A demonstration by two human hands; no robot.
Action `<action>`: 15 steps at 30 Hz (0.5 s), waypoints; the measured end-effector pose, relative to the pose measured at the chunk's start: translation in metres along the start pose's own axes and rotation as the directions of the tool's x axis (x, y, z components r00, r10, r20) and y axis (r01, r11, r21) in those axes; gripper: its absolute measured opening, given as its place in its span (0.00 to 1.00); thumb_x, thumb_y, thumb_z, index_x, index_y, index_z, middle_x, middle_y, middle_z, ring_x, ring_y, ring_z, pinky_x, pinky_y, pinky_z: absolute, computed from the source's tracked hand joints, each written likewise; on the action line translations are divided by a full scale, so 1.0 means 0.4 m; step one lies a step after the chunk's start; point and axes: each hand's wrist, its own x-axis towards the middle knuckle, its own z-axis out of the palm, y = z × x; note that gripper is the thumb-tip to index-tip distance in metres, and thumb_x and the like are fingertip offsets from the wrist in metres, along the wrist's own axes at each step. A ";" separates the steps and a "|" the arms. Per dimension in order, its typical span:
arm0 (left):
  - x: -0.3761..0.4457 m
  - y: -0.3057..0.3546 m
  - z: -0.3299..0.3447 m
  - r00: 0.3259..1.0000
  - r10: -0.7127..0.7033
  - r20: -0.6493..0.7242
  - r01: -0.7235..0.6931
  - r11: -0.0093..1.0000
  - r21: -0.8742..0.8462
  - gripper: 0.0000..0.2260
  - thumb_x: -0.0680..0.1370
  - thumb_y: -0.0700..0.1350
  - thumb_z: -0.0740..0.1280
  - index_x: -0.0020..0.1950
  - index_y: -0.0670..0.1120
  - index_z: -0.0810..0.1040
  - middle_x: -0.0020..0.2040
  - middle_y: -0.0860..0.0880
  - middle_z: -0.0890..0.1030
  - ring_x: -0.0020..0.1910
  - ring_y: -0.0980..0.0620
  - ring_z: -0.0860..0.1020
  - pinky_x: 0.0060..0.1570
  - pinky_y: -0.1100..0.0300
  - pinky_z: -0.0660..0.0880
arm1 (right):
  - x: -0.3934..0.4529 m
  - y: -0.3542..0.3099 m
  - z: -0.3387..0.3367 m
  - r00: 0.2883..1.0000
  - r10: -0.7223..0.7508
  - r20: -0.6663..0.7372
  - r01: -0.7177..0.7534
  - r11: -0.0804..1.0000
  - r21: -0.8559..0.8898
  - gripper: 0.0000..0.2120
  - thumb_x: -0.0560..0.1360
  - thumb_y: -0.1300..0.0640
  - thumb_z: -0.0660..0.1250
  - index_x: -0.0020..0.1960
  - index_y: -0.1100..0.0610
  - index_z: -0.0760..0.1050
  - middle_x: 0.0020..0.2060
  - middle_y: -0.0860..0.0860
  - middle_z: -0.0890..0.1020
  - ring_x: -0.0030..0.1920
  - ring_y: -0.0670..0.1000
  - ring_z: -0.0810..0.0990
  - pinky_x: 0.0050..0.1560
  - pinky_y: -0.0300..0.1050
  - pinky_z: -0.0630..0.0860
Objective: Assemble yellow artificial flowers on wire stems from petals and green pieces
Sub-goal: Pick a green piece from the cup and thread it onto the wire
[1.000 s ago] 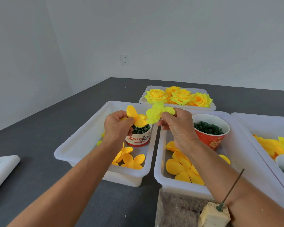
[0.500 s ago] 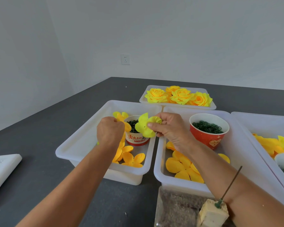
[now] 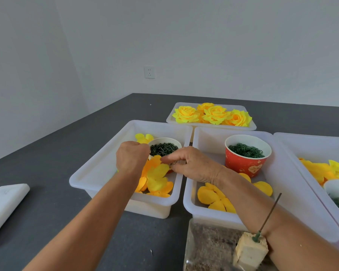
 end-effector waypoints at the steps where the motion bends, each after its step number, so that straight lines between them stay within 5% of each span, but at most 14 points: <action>1: 0.002 0.000 0.000 1.000 -0.004 -0.004 0.004 1.000 -0.006 0.04 0.67 0.36 0.65 0.32 0.43 0.73 0.29 0.46 0.68 0.33 0.45 0.66 0.34 0.54 0.66 | 0.001 0.000 0.000 1.000 0.008 -0.008 -0.008 1.000 0.017 0.16 0.75 0.68 0.62 0.59 0.56 0.79 0.58 0.49 0.81 0.59 0.45 0.76 0.64 0.39 0.70; 8: -0.002 -0.004 0.006 0.995 0.100 0.001 -0.100 0.995 0.014 0.05 0.67 0.37 0.64 0.36 0.36 0.78 0.30 0.45 0.67 0.32 0.47 0.65 0.33 0.56 0.65 | -0.010 0.016 -0.058 0.979 0.090 -0.182 -0.016 0.927 0.374 0.12 0.77 0.67 0.62 0.58 0.60 0.78 0.50 0.54 0.84 0.56 0.45 0.78 0.52 0.31 0.73; 15: -0.022 0.014 0.029 0.952 0.295 0.086 -0.301 0.950 0.076 0.08 0.71 0.39 0.64 0.33 0.43 0.79 0.31 0.46 0.77 0.30 0.47 0.74 0.25 0.59 0.73 | -0.079 0.063 -0.161 0.939 0.196 -0.282 -0.051 0.891 0.451 0.05 0.74 0.62 0.67 0.46 0.55 0.82 0.42 0.52 0.86 0.48 0.46 0.83 0.49 0.43 0.74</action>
